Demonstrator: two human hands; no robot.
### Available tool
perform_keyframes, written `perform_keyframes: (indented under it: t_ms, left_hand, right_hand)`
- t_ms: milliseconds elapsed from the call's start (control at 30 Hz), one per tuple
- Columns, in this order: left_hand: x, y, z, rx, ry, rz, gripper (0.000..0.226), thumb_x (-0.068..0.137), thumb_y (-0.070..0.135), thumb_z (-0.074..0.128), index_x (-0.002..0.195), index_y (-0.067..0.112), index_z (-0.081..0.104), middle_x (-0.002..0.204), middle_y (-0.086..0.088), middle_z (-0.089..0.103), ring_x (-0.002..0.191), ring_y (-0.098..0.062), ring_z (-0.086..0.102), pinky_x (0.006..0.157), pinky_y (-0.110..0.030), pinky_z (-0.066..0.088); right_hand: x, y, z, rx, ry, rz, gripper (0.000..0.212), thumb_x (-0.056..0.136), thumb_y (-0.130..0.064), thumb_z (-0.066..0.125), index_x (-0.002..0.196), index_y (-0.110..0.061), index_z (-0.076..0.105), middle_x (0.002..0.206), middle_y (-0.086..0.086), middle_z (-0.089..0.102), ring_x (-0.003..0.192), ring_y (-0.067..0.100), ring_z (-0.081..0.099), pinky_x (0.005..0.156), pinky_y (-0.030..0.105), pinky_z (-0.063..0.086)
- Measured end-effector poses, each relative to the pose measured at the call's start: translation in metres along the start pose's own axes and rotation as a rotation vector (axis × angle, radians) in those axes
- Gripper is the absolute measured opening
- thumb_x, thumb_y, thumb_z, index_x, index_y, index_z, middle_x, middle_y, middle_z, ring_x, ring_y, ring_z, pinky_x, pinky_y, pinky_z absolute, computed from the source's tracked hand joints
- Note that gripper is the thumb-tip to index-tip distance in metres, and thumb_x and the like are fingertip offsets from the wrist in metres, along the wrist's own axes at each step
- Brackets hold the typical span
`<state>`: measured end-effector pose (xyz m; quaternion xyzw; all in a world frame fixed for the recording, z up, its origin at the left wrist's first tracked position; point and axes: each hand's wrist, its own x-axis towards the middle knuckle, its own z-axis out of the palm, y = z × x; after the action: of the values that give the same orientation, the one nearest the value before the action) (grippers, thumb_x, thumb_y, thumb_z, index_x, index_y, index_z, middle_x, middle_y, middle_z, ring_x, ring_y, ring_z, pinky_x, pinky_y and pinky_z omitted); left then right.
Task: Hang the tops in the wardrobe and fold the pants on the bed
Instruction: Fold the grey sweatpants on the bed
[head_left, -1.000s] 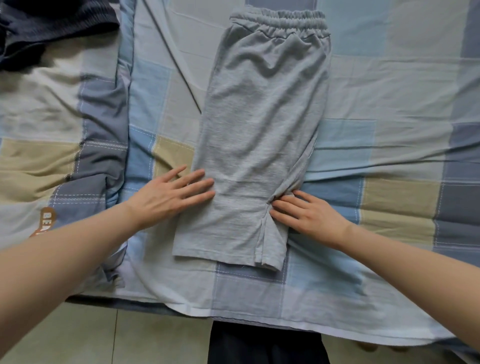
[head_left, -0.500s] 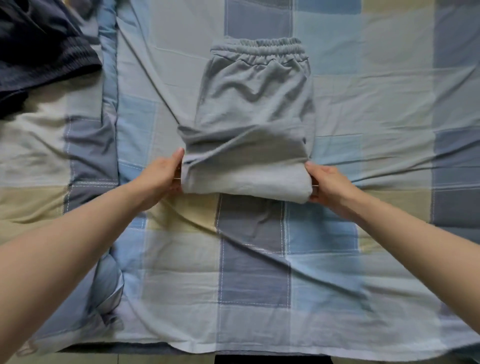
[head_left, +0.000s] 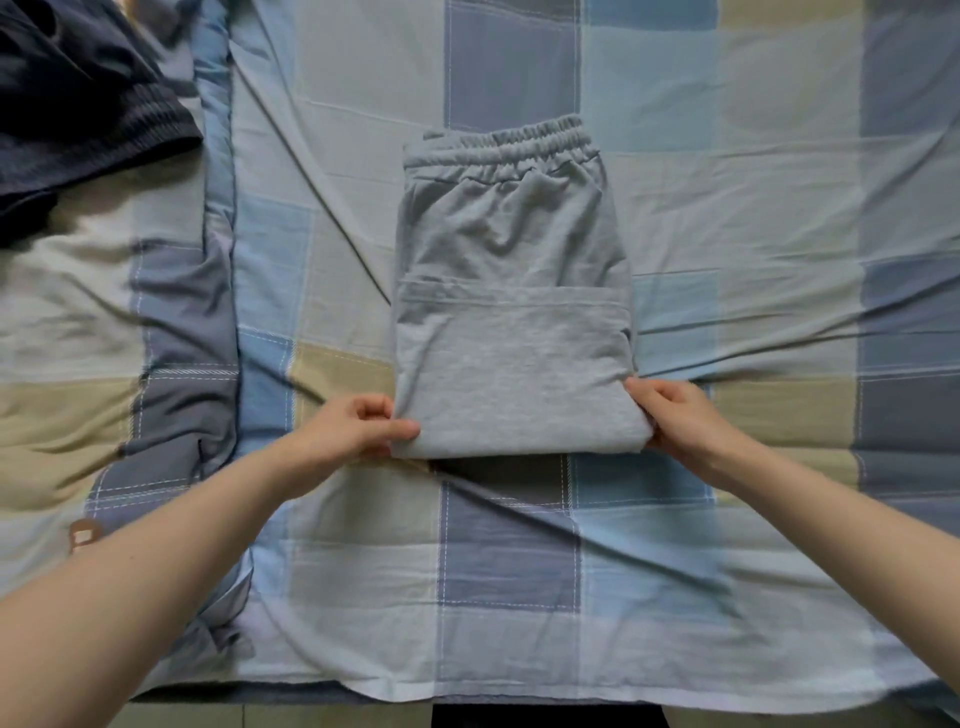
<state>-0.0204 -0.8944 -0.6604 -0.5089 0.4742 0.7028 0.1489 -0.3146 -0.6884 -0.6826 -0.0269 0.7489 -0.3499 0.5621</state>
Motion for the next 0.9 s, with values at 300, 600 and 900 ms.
perform_keyframes:
  t_ms: [300, 600, 900]
  left_hand:
    - [-0.012, -0.019, -0.004, 0.587, 0.282, 0.287, 0.034, 0.084, 0.02, 0.075, 0.114, 0.011, 0.062, 0.105, -0.007, 0.068, 0.094, -0.027, 0.064, 0.086, -0.042, 0.051]
    - [0.032, 0.023, -0.017, 1.848, 0.282, 0.964, 0.071, 0.087, 0.002, 0.035, 0.153, 0.028, 0.028, 0.16, -0.007, 0.025, 0.147, -0.034, 0.022, 0.117, -0.051, 0.021]
    - [0.056, 0.029, -0.018, 1.96, 0.155, 0.93, 0.057, 0.097, 0.021, 0.024, 0.153, 0.027, 0.013, 0.161, -0.005, 0.022, 0.147, -0.033, 0.022, 0.117, -0.051, 0.025]
  right_hand:
    - [-0.022, -0.014, -0.034, -0.836, 0.17, -0.471, 0.035, 0.082, 0.013, 0.045, 0.108, -0.001, 0.062, 0.106, 0.018, 0.065, 0.098, 0.033, 0.063, 0.09, 0.043, 0.049]
    - [0.02, -0.045, -0.018, -1.947, -0.071, -1.364, 0.062, 0.089, -0.011, 0.036, 0.149, -0.029, 0.031, 0.154, 0.005, 0.032, 0.14, 0.035, 0.03, 0.113, 0.05, 0.03]
    - [0.055, -0.045, -0.037, -1.955, -0.182, -1.516, 0.057, 0.097, -0.008, 0.036, 0.151, -0.021, 0.026, 0.157, 0.007, 0.025, 0.142, 0.034, 0.026, 0.114, 0.048, 0.029]
